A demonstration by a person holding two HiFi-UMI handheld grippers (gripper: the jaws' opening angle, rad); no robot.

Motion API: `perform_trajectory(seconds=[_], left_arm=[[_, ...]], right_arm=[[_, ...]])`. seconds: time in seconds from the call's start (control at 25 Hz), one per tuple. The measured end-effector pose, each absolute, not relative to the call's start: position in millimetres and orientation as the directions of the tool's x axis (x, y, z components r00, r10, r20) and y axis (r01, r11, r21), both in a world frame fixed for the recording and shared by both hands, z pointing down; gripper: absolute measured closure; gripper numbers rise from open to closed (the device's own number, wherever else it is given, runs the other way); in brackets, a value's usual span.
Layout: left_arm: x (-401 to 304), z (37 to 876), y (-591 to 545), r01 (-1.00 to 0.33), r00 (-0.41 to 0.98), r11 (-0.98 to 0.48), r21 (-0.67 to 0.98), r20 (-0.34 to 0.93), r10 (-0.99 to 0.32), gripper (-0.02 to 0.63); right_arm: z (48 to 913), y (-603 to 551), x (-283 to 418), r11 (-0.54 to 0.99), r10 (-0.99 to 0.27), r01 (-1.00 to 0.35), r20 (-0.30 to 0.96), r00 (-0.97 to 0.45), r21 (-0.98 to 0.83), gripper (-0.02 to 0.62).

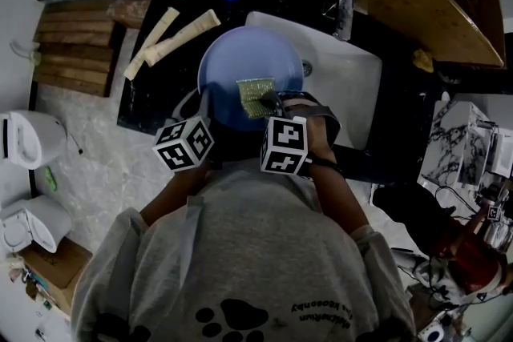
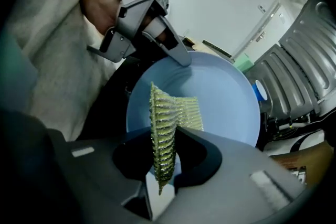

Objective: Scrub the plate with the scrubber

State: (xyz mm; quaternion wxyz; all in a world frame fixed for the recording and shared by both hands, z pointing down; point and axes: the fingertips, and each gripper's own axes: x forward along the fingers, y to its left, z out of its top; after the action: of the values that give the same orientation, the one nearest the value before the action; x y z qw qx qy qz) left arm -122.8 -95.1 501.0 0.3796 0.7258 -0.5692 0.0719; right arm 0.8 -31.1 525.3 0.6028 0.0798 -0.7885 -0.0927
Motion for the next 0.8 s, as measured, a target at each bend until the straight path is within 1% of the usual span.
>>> perform_trajectory(seconds=[0.2, 0.44, 0.8], left_arm=[[-123, 500, -94, -0.884, 0.338, -0.066, 0.462, 0.537, -0.773, 0.578], [-122, 496, -94, -0.892, 0.337, -0.086, 0.443, 0.526, -0.781, 0.580], [-120, 493, -94, -0.899, 0.333, -0.103, 0.425, 0.512, -0.792, 0.581]], right_arm=[[528, -5, 5, 0.994, -0.090, 0.036, 0.965, -0.246, 0.101, 0.517], [526, 23, 4, 0.996, 0.040, 0.089, 0.971, -0.237, -0.019, 0.517], [512, 41, 1, 0.990, 0.130, 0.082, 0.952, -0.276, -0.112, 0.518]])
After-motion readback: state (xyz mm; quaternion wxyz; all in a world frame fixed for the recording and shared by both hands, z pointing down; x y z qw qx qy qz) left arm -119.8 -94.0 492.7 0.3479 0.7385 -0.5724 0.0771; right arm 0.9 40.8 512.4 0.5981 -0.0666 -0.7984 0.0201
